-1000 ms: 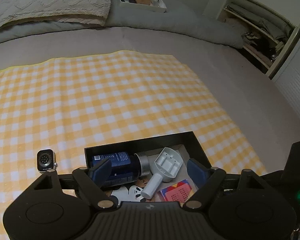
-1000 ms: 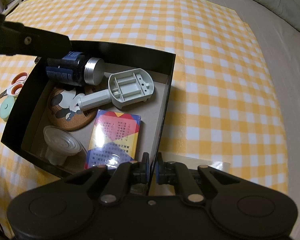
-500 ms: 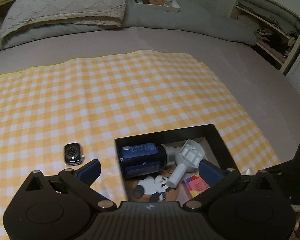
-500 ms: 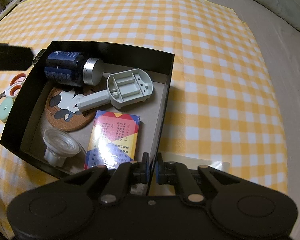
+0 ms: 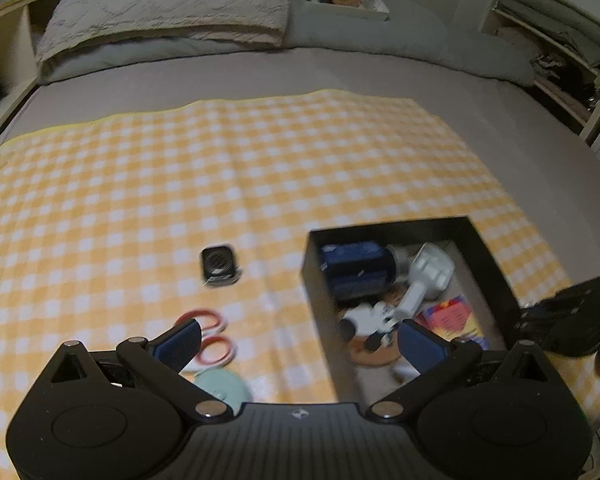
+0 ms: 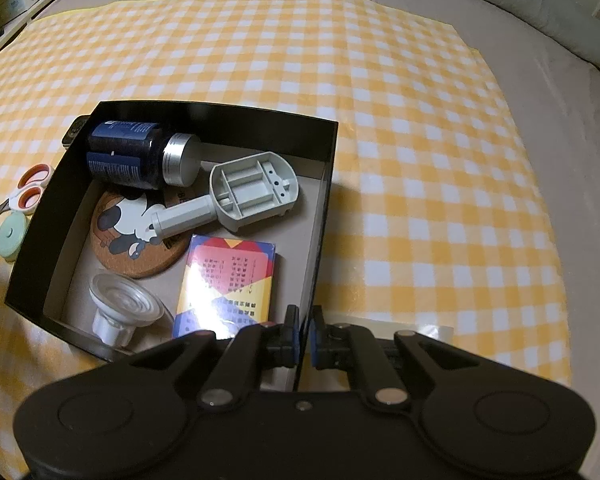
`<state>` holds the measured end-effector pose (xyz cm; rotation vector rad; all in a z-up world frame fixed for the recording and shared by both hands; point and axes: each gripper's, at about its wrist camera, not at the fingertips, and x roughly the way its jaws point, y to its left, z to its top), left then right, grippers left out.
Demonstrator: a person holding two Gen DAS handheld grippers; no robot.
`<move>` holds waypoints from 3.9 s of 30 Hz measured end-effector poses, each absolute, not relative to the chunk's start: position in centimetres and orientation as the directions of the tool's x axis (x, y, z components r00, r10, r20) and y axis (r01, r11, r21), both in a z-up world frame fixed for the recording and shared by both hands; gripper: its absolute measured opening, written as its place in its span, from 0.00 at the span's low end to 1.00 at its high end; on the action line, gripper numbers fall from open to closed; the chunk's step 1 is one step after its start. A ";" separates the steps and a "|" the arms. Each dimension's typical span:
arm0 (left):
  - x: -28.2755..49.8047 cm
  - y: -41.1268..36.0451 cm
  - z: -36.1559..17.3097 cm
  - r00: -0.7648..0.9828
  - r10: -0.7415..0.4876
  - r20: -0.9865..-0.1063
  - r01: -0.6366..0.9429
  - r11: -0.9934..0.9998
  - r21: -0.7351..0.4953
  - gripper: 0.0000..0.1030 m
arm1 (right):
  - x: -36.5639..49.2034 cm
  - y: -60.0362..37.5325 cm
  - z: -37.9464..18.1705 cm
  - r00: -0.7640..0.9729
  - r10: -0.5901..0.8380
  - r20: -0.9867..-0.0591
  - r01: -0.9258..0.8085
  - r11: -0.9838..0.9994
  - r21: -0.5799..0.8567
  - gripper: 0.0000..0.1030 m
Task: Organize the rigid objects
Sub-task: 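Move the left gripper to the mint-green round tape measure, then close the left gripper on the tape measure, then carry the tape measure into the black box and open the left gripper, then move the left gripper to the black smartwatch on the sheet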
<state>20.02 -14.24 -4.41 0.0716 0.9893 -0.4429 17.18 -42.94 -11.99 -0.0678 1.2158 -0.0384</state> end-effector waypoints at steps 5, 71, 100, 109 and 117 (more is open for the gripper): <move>19.5 -11.9 -5.3 0.458 -0.305 -0.835 0.385 0.915 -0.123 1.00 | 17.2 -42.9 -12.0 0.348 -0.067 -0.935 -0.007 0.997 -0.074 0.05; 18.4 -19.7 -6.6 0.313 -0.437 -0.843 0.524 0.820 -0.231 0.49 | 17.0 -42.8 -11.8 0.350 -0.063 -0.935 -0.008 0.998 -0.070 0.05; 17.9 -20.8 -7.4 0.295 -0.403 -0.866 0.581 0.796 -0.172 0.93 | 17.0 -42.9 -11.7 0.351 -0.060 -0.934 -0.012 0.998 -0.068 0.05; 17.6 -20.6 -7.4 0.297 -0.399 -0.867 0.583 0.795 -0.166 0.98 | 17.0 -42.7 -11.7 0.350 -0.063 -0.934 -0.012 0.997 -0.071 0.05; 18.8 -18.5 -6.4 0.352 -0.418 -0.837 0.542 0.821 -0.182 1.00 | 17.0 -42.8 -11.7 0.350 -0.063 -0.935 -0.012 0.997 -0.071 0.05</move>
